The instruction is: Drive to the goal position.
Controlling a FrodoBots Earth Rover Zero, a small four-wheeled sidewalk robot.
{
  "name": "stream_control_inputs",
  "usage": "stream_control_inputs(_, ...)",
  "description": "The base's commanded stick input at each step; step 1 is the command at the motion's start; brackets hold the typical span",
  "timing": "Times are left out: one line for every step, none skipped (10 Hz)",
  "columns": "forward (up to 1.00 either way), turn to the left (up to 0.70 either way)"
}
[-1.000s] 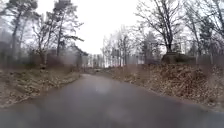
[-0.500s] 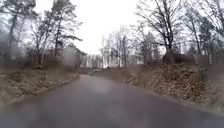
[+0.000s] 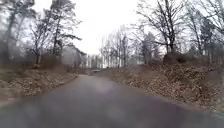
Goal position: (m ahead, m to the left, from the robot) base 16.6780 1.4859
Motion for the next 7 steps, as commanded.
stream_control_inputs(1.00,0.00)
stream_control_inputs(1.00,0.00)
stream_control_inputs(1.00,0.00)
stream_control_inputs(1.00,0.01)
stream_control_inputs(1.00,0.02)
stream_control_inputs(1.00,0.19)
stream_control_inputs(1.00,0.40)
